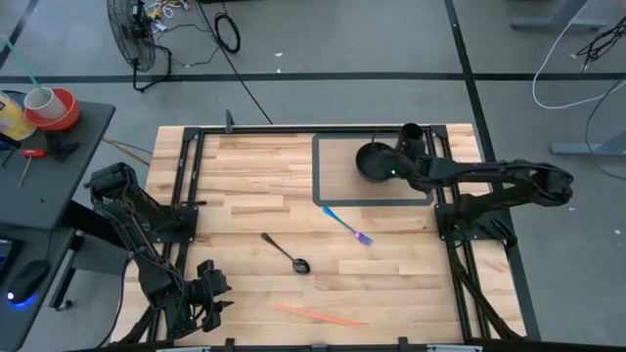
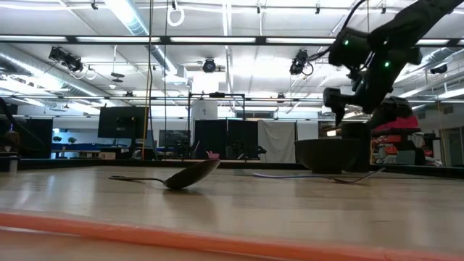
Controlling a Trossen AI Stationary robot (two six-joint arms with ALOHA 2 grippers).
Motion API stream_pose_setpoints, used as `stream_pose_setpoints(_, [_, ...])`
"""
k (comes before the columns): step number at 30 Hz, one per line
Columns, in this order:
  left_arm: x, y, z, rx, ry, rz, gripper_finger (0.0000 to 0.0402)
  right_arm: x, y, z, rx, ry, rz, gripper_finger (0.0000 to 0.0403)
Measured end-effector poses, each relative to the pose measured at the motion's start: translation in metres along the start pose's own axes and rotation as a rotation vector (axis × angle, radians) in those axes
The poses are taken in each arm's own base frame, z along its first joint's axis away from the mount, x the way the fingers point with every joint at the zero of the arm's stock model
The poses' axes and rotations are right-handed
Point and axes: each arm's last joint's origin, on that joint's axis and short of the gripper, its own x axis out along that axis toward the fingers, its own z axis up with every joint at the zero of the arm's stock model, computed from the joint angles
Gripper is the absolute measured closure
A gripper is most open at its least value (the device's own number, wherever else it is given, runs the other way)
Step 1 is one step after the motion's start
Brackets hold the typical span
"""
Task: Pick & Place Utensil
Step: Put the blue fork into the black bowl
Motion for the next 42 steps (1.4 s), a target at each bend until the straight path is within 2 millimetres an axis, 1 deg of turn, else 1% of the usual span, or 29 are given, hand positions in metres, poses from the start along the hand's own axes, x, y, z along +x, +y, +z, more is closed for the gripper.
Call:
stream_pose_setpoints(7, [0.0, 0.0, 0.0, 0.0, 0.0, 0.0, 0.0204, -0.038, 0.007, -0.01, -0.046, 0.023, 0.212, 0.0048])
stream_pose_setpoints(9, [0.0, 0.0, 0.0, 0.0, 0.0, 0.0, 0.0204, -0.049, 0.013, -0.014, -0.075, 0.037, 0.302, 0.0048])
stream_pose_setpoints(12, [0.0, 0.0, 0.0, 0.0, 0.0, 0.0, 0.0204, -0.068, 0.025, -0.023, -0.146, 0.077, 0.487, 0.0049])
stream_pose_setpoints(17, [0.0, 0.0, 0.0, 0.0, 0.0, 0.0, 0.0204, -0.103, 0.046, -0.042, -0.244, 0.137, 0.832, 0.0064])
stream_pose_setpoints(20, [0.0, 0.0, 0.0, 0.0, 0.0, 0.0, 0.0204, -0.115, 0.051, -0.063, -0.309, 0.192, 0.926, 0.0081])
stream_pose_setpoints(22, [0.0, 0.0, 0.0, 0.0, 0.0, 0.0, 0.0204, -0.117, 0.053, -0.08, -0.365, 0.237, 0.926, 0.0093])
stream_pose_setpoints(24, [0.0, 0.0, 0.0, 0.0, 0.0, -0.001, 0.0204, -0.118, 0.059, -0.097, -0.439, 0.276, 0.906, 0.0105])
stream_pose_setpoints(27, [0.0, 0.0, 0.0, -0.002, -0.001, -0.004, 0.0204, -0.121, 0.076, -0.118, -0.558, 0.322, 0.857, 0.0123])
stream_pose_setpoints(30, [0.0, 0.0, 0.0, -0.003, -0.001, -0.004, 0.0204, -0.119, 0.095, -0.131, -0.73, 0.401, 0.756, 0.0139])
stream_pose_setpoints(32, [0.0, -0.001, 0.0, -0.004, -0.001, -0.006, 0.0204, -0.115, 0.107, -0.137, -0.819, 0.46, 0.671, 0.0149])
stream_pose_setpoints(35, [0.0, -0.001, 0.0, -0.004, -0.001, -0.007, 0.0204, -0.103, 0.122, -0.139, -0.879, 0.571, 0.555, 0.0163])
stream_pose_setpoints(39, [0.0, -0.001, 0.0, -0.004, -0.001, -0.007, 0.0204, -0.082, 0.139, -0.135, -0.86, 0.691, 0.494, 0.0182])
stream_pose_setpoints(42, [0.0, -0.001, 0.0, -0.004, -0.001, -0.007, 0.0204, -0.067, 0.143, -0.13, -0.844, 0.722, 0.467, 0.02])
